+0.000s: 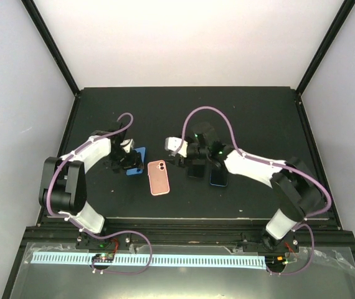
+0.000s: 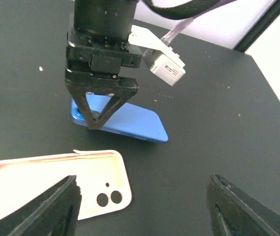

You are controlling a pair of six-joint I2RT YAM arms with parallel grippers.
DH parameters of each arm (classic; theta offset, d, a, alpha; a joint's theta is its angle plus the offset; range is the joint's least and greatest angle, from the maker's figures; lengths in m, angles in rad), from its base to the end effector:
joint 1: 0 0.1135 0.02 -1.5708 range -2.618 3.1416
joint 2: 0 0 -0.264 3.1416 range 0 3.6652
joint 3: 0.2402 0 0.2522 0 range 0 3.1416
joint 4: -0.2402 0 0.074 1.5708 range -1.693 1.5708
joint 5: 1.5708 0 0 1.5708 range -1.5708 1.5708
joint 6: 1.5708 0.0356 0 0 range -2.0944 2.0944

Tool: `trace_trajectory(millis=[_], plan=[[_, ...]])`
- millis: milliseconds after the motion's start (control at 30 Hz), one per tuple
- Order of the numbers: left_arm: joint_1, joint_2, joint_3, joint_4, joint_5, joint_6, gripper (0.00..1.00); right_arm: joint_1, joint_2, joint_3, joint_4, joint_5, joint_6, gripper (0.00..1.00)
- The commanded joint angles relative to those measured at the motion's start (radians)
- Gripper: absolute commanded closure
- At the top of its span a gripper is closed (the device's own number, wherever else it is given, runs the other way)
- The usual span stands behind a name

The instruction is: Put the phone into the phone case

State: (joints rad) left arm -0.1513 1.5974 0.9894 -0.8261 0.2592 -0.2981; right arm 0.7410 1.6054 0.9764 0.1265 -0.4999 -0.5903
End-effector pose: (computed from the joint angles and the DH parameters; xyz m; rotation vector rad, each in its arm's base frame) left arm 0.2726 -0.0508 0.1793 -0.1956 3.0301 -0.4321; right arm 0.2502 0.2521 0.2311 -1.5009 1.4131 0.6096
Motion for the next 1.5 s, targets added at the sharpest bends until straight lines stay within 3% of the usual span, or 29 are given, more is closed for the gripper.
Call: trace_trajectory(millis=[0,167,433,733,1000,1267,1467], plan=[[-0.011,-0.046,0.000,0.025,0.069,0.024,0.37,0.028,0.113,0.085,0.046,-0.031,-0.278,0.32],[-0.014,-0.065,-0.002,0.008,0.080,0.042,0.37,0.085,0.219,0.092,0.093,0.003,-0.449,0.36],[-0.022,-0.096,-0.016,-0.006,0.171,0.063,0.38,0.114,0.357,0.117,0.248,0.096,-0.550,0.54],[-0.024,-0.166,0.000,-0.065,0.176,0.089,0.38,0.119,0.392,0.059,0.444,0.167,-0.562,0.50],[-0.031,-0.179,-0.010,-0.072,0.209,0.105,0.38,0.127,0.385,0.059,0.459,0.161,-0.584,0.51],[-0.034,-0.195,-0.015,-0.079,0.257,0.124,0.39,0.143,0.387,0.054,0.467,0.181,-0.612,0.58],[-0.034,-0.220,0.002,-0.097,0.257,0.125,0.37,0.145,0.352,0.019,0.488,0.191,-0.613,0.87]])
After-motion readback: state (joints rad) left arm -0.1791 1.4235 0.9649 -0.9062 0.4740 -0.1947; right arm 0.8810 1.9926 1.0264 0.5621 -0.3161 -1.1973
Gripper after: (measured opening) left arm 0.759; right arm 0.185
